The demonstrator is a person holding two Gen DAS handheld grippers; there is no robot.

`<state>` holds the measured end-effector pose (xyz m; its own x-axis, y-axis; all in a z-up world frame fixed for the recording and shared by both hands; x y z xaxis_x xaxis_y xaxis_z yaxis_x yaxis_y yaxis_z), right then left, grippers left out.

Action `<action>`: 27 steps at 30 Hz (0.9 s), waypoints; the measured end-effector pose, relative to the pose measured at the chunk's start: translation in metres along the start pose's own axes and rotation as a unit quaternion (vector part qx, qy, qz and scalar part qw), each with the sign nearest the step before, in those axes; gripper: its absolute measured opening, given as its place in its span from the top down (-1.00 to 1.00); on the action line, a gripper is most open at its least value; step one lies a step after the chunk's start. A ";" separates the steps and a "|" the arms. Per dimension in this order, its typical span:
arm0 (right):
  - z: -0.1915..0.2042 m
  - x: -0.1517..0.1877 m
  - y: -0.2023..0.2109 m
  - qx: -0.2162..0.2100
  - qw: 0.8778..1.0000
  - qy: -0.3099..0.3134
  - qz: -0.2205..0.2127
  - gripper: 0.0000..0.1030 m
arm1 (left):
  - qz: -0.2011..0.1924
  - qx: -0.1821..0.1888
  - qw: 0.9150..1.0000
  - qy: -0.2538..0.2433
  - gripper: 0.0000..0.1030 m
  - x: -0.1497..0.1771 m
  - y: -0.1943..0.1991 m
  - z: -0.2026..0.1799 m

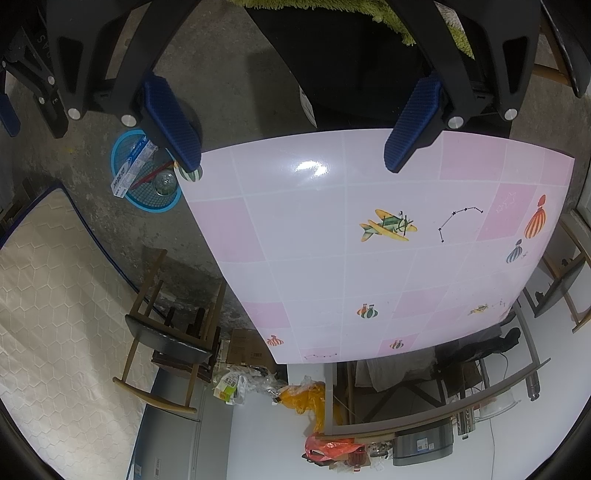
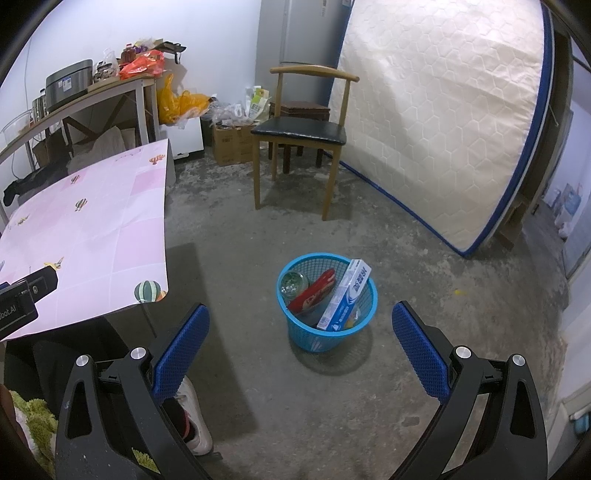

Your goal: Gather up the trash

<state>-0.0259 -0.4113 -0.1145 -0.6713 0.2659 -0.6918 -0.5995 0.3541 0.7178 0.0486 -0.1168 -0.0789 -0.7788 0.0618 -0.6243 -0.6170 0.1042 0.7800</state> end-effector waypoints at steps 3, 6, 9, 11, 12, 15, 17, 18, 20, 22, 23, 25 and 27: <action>0.001 -0.001 0.000 -0.001 1.000 0.000 -0.001 -0.85 | 0.000 0.000 1.000 0.000 -0.89 0.000 0.000 0.000; 0.002 -0.001 0.000 -0.002 1.000 -0.001 -0.001 -0.85 | 0.000 0.000 1.000 0.000 -0.89 0.000 0.000 0.000; 0.003 -0.001 0.000 -0.003 1.000 0.000 -0.001 -0.85 | -0.001 0.000 1.000 0.000 -0.89 0.000 0.001 0.001; 0.002 -0.001 0.000 -0.003 1.000 0.000 -0.001 -0.85 | -0.001 0.001 1.000 0.000 -0.89 0.000 0.001 0.001; 0.002 -0.001 0.000 -0.003 1.000 0.000 -0.001 -0.85 | -0.001 0.001 1.000 0.000 -0.89 0.000 0.001 0.000; 0.003 -0.001 0.000 -0.003 1.000 0.000 -0.001 -0.85 | 0.000 0.001 1.000 0.001 -0.89 0.000 0.001 0.001; 0.004 -0.001 0.000 -0.003 1.000 0.000 -0.001 -0.85 | 0.000 0.001 1.000 0.002 -0.89 0.000 0.001 0.001; 0.004 -0.001 0.000 -0.003 1.000 0.000 -0.001 -0.85 | 0.000 0.001 1.000 0.002 -0.89 0.000 0.001 0.000; 0.004 -0.001 0.000 -0.003 1.000 0.000 0.000 -0.85 | 0.001 0.001 1.000 0.002 -0.89 -0.002 0.001 0.002; 0.003 -0.001 0.000 -0.002 1.000 -0.001 -0.001 -0.85 | 0.001 0.002 1.000 0.002 -0.89 -0.001 0.002 0.001; 0.003 -0.001 0.000 -0.003 1.000 0.000 0.000 -0.85 | 0.001 0.002 1.000 0.002 -0.89 -0.002 0.002 0.001; 0.003 -0.001 0.000 -0.002 1.000 0.000 0.000 -0.85 | 0.002 0.003 1.000 0.001 -0.89 -0.002 0.002 0.002; 0.003 -0.001 0.000 -0.003 1.000 -0.001 -0.001 -0.85 | 0.002 0.003 1.000 0.001 -0.89 -0.002 0.002 0.001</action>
Point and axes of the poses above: each gripper's, at about its wrist camera, not at the fingertips, and y roughly against the way its jaws point, z to its left, x to its underside, the point moved 8 cm from there along -y, roughly the way its jaws point, and after that the axes turned 3 degrees about z, right-handed, at the moved point
